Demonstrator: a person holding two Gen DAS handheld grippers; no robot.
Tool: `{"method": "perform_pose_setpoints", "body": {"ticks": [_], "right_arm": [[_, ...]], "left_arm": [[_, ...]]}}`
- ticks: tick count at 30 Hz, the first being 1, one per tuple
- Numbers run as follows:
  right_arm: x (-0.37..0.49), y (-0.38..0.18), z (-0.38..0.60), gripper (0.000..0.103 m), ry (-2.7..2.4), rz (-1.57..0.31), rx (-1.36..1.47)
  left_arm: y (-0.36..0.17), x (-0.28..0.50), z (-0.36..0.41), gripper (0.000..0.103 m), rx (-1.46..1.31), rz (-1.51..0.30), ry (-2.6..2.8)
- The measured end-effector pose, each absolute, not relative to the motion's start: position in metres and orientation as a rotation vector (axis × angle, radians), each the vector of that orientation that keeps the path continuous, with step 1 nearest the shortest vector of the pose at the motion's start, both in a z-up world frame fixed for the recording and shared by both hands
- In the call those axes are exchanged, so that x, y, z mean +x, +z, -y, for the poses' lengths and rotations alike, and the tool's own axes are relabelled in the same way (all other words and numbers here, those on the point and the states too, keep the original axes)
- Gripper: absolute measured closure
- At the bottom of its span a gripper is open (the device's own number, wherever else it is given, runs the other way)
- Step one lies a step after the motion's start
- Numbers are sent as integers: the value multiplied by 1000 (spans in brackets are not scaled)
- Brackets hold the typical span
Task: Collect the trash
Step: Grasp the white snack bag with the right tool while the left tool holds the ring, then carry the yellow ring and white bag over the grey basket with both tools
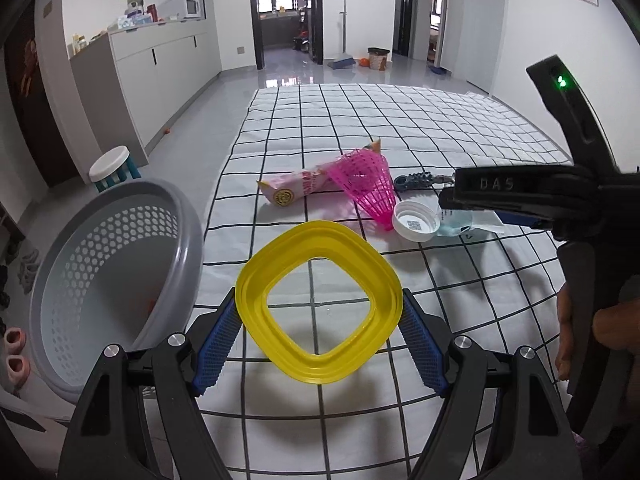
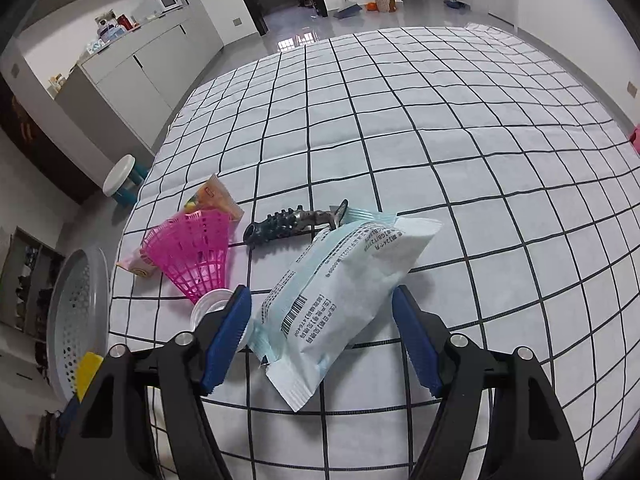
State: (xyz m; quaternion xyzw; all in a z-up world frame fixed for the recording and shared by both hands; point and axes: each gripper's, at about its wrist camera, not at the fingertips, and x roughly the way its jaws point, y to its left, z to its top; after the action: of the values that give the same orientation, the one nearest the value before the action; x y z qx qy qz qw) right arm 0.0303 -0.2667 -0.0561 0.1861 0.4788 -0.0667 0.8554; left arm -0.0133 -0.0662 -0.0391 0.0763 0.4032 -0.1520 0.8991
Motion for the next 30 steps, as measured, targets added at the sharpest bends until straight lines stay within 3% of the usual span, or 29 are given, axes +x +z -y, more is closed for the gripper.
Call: {"method": "perform_pose_setpoints", "body": {"ticks": [1, 5, 20, 30], "right_arm": [[30, -56, 266, 47, -137, -1004, 384], [26, -54, 266, 65, -114, -995, 376], [-19, -28, 286, 72, -127, -906, 420], [-39, -40, 275, 72, -106, -963, 378]], "left_arm": [[-39, -13, 66, 28, 156, -834, -313], [-36, -12, 61, 28, 144, -834, -307], [-27, -16, 42, 28, 100, -812, -273], [-23, -19, 26, 28, 84, -803, -251]]}}
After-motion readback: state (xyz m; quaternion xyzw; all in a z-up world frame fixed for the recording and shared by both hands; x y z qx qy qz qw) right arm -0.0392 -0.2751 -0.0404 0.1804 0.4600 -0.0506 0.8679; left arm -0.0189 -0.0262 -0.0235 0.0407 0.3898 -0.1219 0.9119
